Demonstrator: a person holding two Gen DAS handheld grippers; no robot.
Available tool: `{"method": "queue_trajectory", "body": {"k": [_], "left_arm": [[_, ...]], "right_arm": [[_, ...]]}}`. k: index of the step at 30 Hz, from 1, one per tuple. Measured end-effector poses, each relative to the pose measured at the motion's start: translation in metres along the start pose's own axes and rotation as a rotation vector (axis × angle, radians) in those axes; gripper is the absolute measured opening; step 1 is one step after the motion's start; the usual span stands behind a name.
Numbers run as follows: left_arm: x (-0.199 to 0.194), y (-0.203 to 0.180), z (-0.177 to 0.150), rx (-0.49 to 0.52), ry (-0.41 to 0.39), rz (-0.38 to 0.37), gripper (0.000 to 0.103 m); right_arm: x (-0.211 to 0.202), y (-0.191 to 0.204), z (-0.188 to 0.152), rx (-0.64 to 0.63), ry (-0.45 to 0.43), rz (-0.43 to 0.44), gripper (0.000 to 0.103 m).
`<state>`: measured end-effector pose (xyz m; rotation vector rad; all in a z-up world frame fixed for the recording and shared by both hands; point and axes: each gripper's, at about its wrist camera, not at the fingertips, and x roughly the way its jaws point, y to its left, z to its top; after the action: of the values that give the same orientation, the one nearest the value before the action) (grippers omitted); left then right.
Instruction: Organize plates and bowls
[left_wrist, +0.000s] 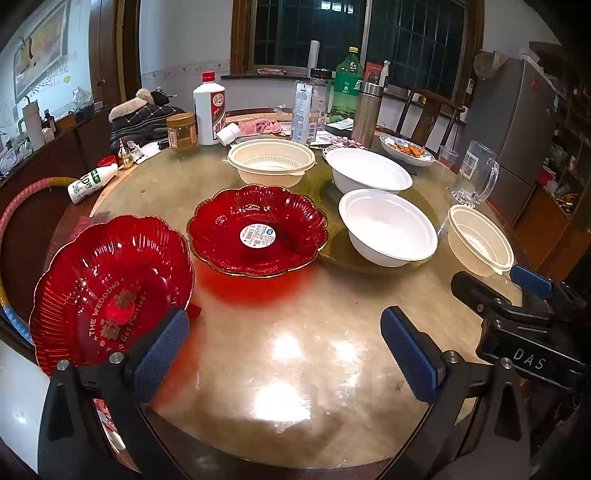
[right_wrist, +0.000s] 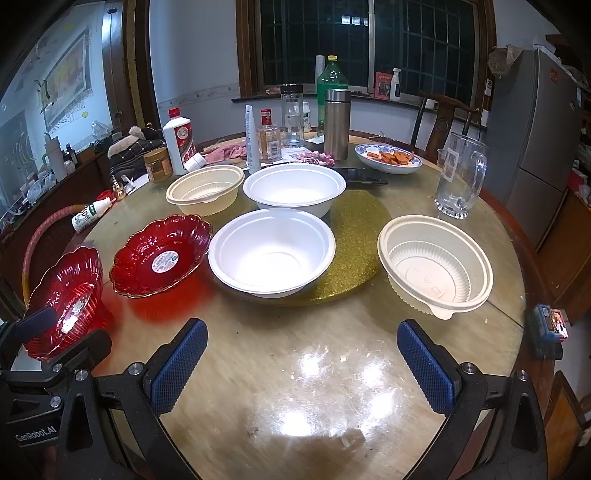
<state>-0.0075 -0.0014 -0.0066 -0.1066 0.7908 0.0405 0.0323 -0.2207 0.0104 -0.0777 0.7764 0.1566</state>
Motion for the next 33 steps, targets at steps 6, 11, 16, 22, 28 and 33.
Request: {"method": "queue_trajectory", "body": {"k": [6, 11, 16, 22, 28, 33], "left_arm": [[-0.002, 0.0, -0.001, 0.001, -0.003, 0.003, 0.103], [-0.003, 0.0, -0.001, 0.003, -0.004, 0.007, 0.103], [-0.019, 0.01, -0.007, -0.003, -0.017, 0.013, 0.103], [-0.048, 0.044, -0.013, -0.054, -0.063, 0.082, 0.103], [-0.073, 0.113, -0.019, -0.198, -0.082, 0.196, 0.103], [-0.065, 0.171, -0.024, -0.301, -0.031, 0.317, 0.103]], "right_arm": [[-0.001, 0.0, -0.001, -0.001, -0.001, 0.004, 0.103], [-0.002, 0.001, -0.001, 0.0, -0.004, 0.01, 0.103], [-0.005, 0.003, -0.002, 0.001, -0.013, 0.038, 0.103], [0.0, 0.014, 0.0, 0.011, 0.011, 0.129, 0.103], [0.004, 0.046, 0.011, -0.001, 0.064, 0.292, 0.103], [0.013, 0.096, 0.021, -0.05, 0.15, 0.486, 0.103]]}}
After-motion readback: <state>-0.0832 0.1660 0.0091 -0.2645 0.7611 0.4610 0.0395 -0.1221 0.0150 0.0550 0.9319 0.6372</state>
